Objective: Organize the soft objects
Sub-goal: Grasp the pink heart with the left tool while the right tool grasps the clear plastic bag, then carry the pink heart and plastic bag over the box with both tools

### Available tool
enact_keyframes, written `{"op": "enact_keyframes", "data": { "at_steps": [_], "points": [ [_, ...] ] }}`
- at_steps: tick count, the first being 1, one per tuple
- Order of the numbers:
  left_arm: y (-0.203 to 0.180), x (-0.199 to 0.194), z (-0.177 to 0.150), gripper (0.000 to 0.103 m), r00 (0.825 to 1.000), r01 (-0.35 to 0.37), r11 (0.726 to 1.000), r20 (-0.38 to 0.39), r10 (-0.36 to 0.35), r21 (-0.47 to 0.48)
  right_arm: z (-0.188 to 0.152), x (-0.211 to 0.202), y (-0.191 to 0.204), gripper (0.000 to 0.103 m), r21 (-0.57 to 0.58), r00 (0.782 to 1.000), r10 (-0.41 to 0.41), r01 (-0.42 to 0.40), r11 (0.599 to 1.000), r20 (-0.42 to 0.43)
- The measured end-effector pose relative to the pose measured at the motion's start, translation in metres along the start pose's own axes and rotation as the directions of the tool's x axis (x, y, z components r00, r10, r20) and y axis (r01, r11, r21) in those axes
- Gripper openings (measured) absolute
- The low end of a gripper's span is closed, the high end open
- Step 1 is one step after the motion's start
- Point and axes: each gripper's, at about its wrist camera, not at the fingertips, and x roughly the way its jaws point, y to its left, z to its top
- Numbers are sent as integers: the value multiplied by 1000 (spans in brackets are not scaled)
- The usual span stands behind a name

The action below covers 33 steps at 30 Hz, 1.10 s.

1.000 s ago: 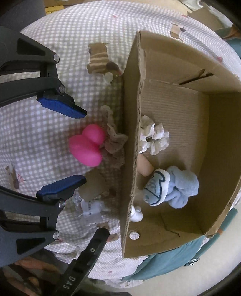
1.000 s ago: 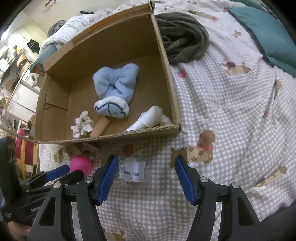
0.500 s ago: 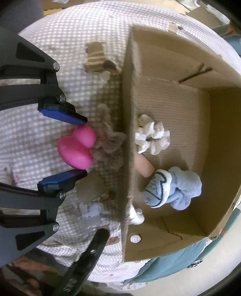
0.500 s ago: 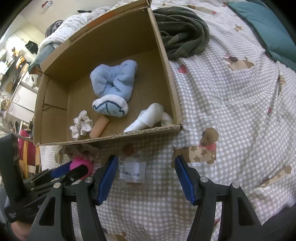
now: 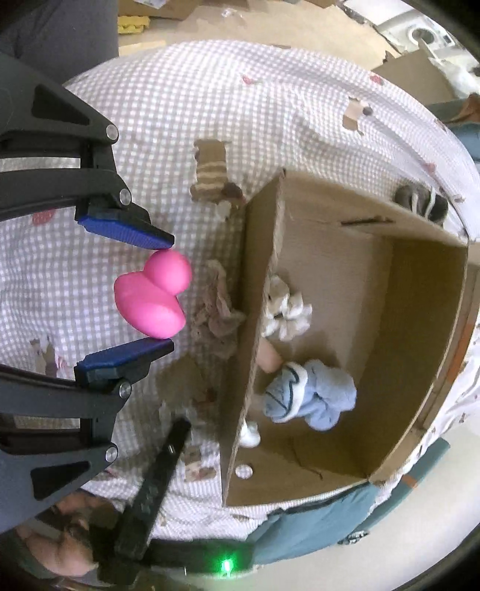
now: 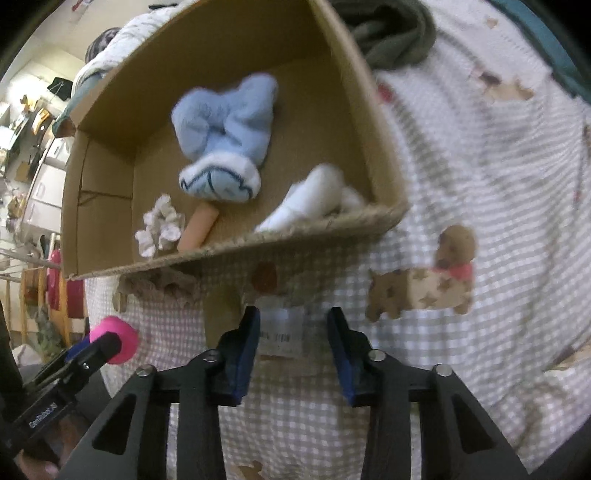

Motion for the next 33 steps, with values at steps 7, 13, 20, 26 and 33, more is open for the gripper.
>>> {"op": "enact_keyframes", "data": {
  "at_steps": [7, 13, 20, 26, 33],
  "points": [
    [-4, 6, 7, 46, 1000, -6, 1000, 6, 6, -24, 3, 14, -7, 34, 38, 996, 79, -78, 996, -34],
    [2, 2, 2, 46, 999, -32, 999, 12, 33, -16, 0, 8, 9, 19, -38, 996, 92, -92, 995, -13],
    [11, -12, -3, 46, 998, -53, 998, 44, 54, -23, -9, -15, 14, 16, -84, 996, 73, -68, 994, 51],
    [15, -13, -10, 46, 997, -62, 997, 39, 63, -35, -19, -49, 19, 16, -124, 980, -20, 45, 991, 196],
    [13, -24, -18, 45, 994, -71, 997, 77, 72, -19, -38, -67, 22, 16, -124, 974, 12, 16, 992, 224]
  ]
}}
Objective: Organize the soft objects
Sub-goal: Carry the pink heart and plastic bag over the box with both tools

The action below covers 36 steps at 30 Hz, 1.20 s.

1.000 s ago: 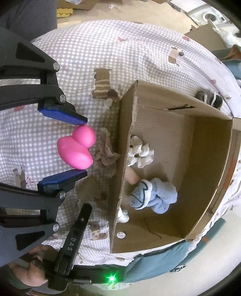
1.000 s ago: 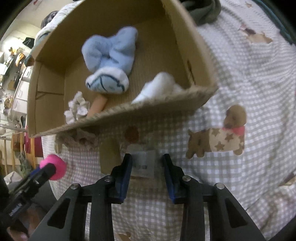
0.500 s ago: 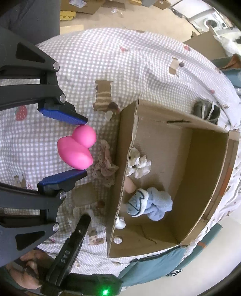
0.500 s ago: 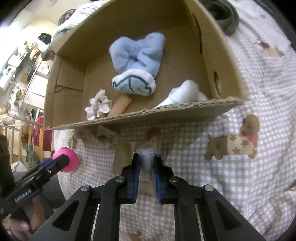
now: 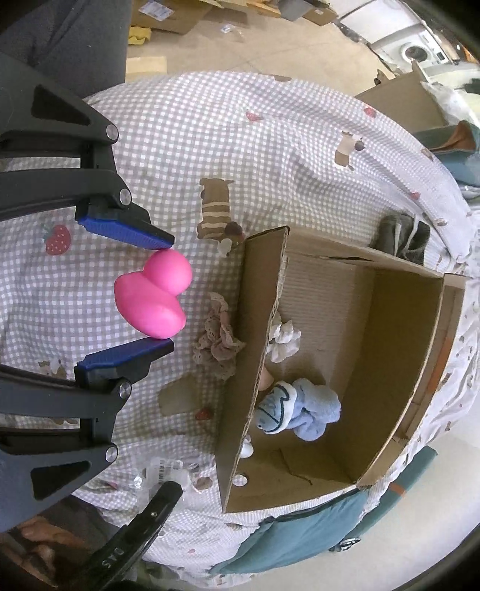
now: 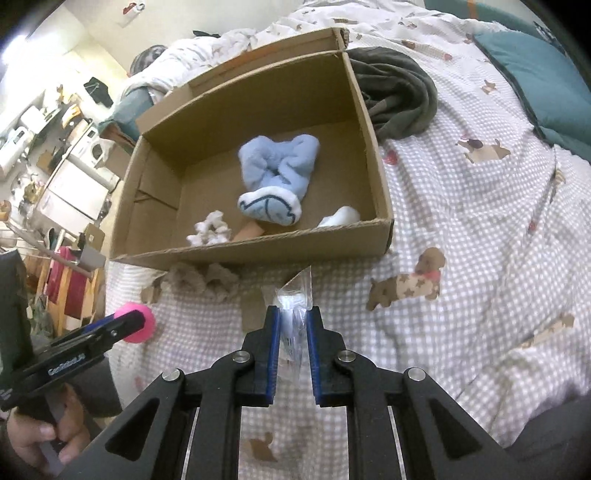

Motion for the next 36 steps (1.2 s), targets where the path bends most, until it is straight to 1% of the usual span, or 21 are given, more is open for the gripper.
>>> {"op": "enact_keyframes", "data": {
  "at_steps": [5, 8, 9, 11, 12, 14, 15, 18, 23, 25, 28, 31, 33, 36],
  "points": [
    [0, -9, -5, 46, 999, -25, 1000, 44, 24, 12, -7, -17, 3, 16, 0, 998, 53, -53, 999, 27],
    [-2, -26, -5, 45, 993, -32, 999, 118, 30, 10, -7, -25, 9, 16, -8, 992, 111, -111, 994, 62],
    [-3, -32, -4, 45, 991, -14, 1000, 130, 13, 7, -6, -29, 10, 16, -10, 988, 136, -136, 991, 72],
    [-5, -37, 5, 46, 993, 70, 997, 97, -71, 16, -1, -33, 15, 16, -15, 981, 177, -176, 984, 81],
    [-6, -39, 11, 45, 993, 84, 996, 88, -85, 16, 4, -37, 16, 16, -16, 978, 191, -190, 982, 90],
    [-8, -51, 29, 45, 990, 76, 997, 120, -78, 14, 15, -44, 21, 16, -22, 972, 210, -209, 978, 101],
    [-11, -55, 35, 45, 988, 71, 997, 138, -74, 28, 21, -47, 24, 16, -30, 972, 209, -207, 978, 105],
    [-25, -64, 57, 45, 982, 24, 996, 186, -40, 91, 38, -54, 32, 16, -48, 967, 219, -215, 975, 126],
    [-34, -63, 83, 46, 977, 8, 992, 211, -34, 124, 63, -55, 38, 16, -74, 966, 216, -207, 976, 146],
    [-35, -57, 92, 45, 978, 6, 993, 208, -31, 122, 71, -52, 37, 16, -81, 966, 209, -199, 977, 149],
    [-36, -44, 106, 45, 982, 24, 993, 183, -46, 117, 83, -41, 34, 16, -76, 968, 202, -192, 978, 148],
    [-40, -29, 114, 46, 984, 16, 990, 174, -41, 138, 91, -27, 27, 16, -64, 969, 198, -190, 980, 148],
    [-44, -18, 114, 46, 982, 27, 985, 179, -58, 173, 95, -17, 22, 16, -56, 970, 195, -188, 981, 143],
    [-45, 0, 108, 45, 985, 10, 981, 169, -44, 195, 93, -2, 14, 16, -49, 974, 187, -182, 982, 130]
  ]
}}
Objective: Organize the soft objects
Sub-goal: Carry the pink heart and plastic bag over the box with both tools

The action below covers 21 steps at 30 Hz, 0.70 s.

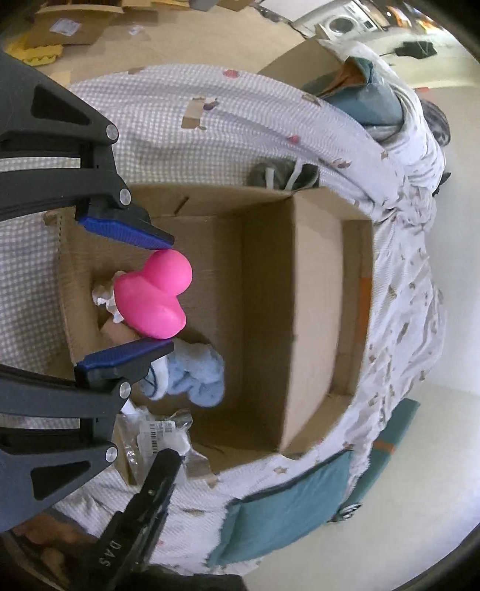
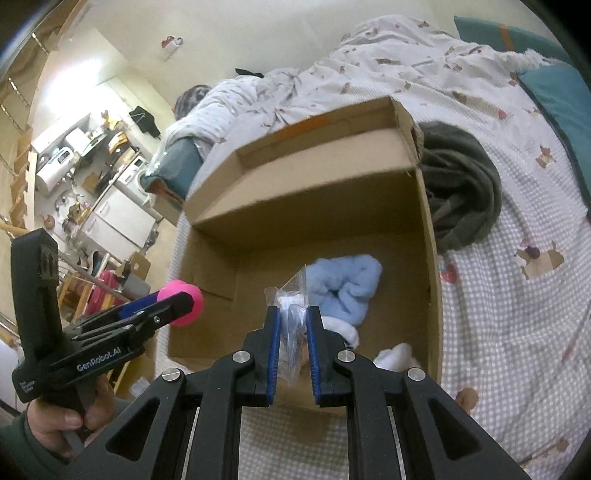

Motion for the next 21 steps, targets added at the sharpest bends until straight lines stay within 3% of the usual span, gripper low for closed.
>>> {"op": "enact_keyframes", "data": {
  "at_steps": [6, 21],
  "points": [
    [-4, 25, -11, 46, 999, -3, 1000, -45, 3, -5, -7, 22, -14, 16, 37, 999, -15, 16, 999, -52],
    [-19, 37, -12, 46, 997, -2, 1000, -73, 3, 15, -10, 58, -3, 16, -5, 988, -36, 36, 999, -153]
  ]
}}
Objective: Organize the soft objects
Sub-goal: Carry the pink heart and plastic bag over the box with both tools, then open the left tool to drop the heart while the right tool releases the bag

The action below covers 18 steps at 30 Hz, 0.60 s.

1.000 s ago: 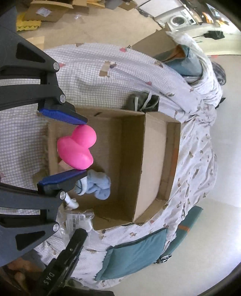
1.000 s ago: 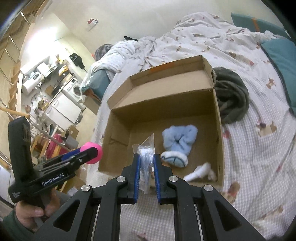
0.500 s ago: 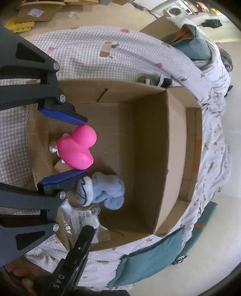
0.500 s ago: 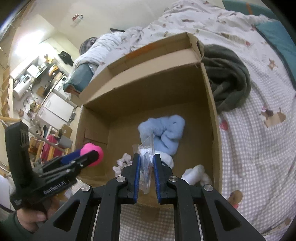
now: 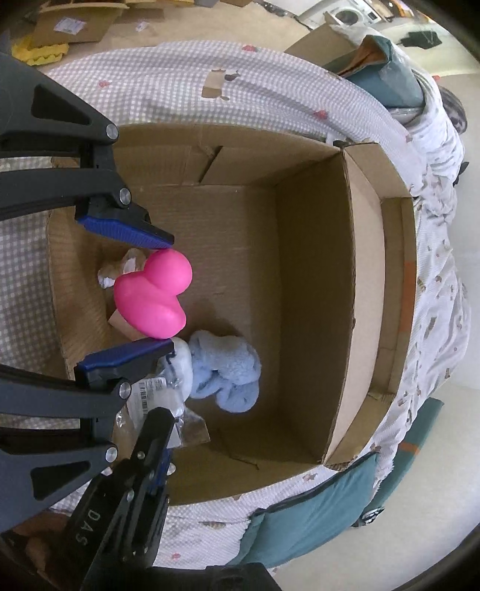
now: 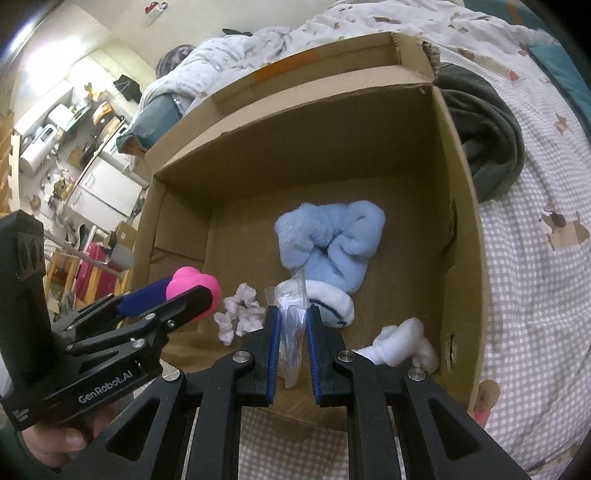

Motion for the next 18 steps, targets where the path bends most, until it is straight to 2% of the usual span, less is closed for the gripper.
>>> {"op": "enact_keyframes", "data": {
  "at_steps": [4, 8, 14, 16, 18],
  "points": [
    [2, -1, 1, 46, 1000, -26, 1000, 11, 26, -4, 0, 5, -2, 16, 9, 1000, -4, 4, 1000, -14],
    [5, -2, 2, 46, 1000, -15, 1000, 13, 16, -27, 2, 9, -2, 16, 16, 1000, 0, 1, 1000, -22],
    [2, 0, 0, 48, 1000, -31, 1000, 5, 31, -7, 3, 13, -3, 16, 25, 1000, 0, 1, 1000, -25],
    [3, 1, 0, 58, 999, -34, 999, -1, 34, -14, 2, 12, -5, 16, 27, 1000, -1, 2, 1000, -27],
    [6, 0, 0, 60, 999, -35, 999, 3, 35, -28, 2, 12, -6, 16, 31, 1000, 1, 0, 1000, -25]
  ]
}}
